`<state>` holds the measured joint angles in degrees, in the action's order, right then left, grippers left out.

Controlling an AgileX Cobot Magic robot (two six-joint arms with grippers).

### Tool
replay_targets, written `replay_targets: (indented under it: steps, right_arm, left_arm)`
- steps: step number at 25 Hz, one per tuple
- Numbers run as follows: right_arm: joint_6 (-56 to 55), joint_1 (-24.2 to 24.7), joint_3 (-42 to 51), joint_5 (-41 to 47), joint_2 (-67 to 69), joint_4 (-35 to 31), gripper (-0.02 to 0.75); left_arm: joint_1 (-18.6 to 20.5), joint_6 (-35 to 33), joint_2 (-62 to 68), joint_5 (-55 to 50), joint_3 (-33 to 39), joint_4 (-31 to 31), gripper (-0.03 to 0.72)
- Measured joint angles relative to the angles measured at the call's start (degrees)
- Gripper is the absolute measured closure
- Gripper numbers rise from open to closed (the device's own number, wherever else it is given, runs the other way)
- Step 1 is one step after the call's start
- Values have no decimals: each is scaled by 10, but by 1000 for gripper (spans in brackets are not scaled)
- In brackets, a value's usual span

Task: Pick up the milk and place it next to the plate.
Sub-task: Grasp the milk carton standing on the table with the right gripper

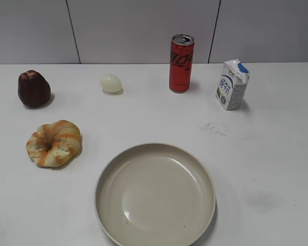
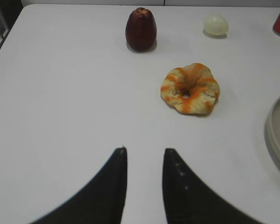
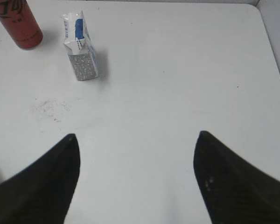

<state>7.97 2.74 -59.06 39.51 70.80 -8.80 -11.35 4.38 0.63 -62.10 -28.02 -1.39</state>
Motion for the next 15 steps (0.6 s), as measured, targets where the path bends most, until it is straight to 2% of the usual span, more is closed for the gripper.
replay_targets:
  steps: [7, 12, 15]
  right_arm:
    - [16, -17, -228, 74, 221, -23, 165]
    - [20, -72, -366, 105, 357, -25, 165]
    - [20, -107, -416, 106, 419, -10, 165]
  left_arm:
    - [0, 0, 0, 0, 0, 0, 481]
    - [0, 0, 0, 0, 0, 0, 481]
    - [0, 0, 0, 0, 0, 0, 481]
